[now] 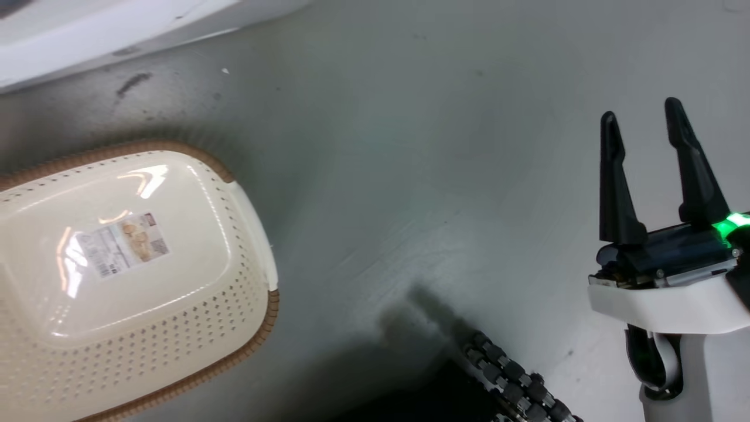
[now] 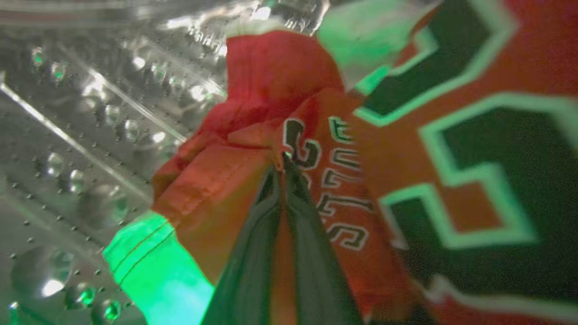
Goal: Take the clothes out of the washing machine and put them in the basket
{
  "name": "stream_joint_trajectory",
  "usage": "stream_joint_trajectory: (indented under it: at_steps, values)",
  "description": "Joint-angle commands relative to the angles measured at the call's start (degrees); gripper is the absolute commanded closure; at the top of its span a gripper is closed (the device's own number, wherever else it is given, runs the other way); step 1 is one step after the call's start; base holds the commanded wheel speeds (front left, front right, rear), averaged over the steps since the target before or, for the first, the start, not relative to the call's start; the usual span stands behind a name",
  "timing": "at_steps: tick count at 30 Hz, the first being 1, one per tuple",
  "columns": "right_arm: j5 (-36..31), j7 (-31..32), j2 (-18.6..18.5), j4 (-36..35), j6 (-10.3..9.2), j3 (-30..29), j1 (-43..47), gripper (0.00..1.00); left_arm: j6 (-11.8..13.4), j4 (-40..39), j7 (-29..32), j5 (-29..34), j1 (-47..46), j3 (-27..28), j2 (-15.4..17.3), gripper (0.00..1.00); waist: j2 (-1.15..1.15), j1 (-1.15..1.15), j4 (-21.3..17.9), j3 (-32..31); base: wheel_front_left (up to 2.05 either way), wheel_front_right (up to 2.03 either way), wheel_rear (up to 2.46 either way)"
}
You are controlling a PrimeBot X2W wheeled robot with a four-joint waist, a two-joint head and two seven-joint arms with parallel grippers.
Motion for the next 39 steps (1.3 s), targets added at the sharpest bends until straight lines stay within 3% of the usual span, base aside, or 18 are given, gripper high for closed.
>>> stream_joint_trajectory:
  at_steps: [1,17,25,30,39]
  values:
    - [-0.77,-0.14,0.11,0.14,-0.08,-0.47,-0.76,0.00,0.01,1.16,-2.06,-0.50,2.12,-0.24,-1.00,1.00,0.00,0.00,1.76,-2.11,0.00,0.00,0.00]
    - [-9.15,-0.14,0.08,3.14,-0.08,-5.02,2.68,0.00,1.92,11.23,-36.63,-6.52,19.64,0.97,-15.90,1.00,0.00,0.00,12.52,-19.94,0.00,0.00,0.00]
    - [-12.16,-0.14,0.09,4.82,-0.08,-4.88,6.97,0.00,3.69,12.28,-49.24,-8.50,32.10,0.89,-22.89,1.00,0.00,0.00,16.68,-30.34,0.00,0.00,0.00]
    - [-12.98,-0.14,0.08,5.38,-0.08,-4.36,9.28,0.00,5.33,6.41,-51.17,-8.98,40.18,2.39,-24.31,1.00,0.00,0.00,18.02,-35.96,0.00,0.00,0.00]
    - [-13.71,-0.14,0.10,6.16,-0.08,-5.81,12.02,0.00,10.47,-19.49,-51.21,-5.13,56.71,9.17,-23.58,1.00,0.00,0.00,20.86,-42.08,0.00,0.00,0.00]
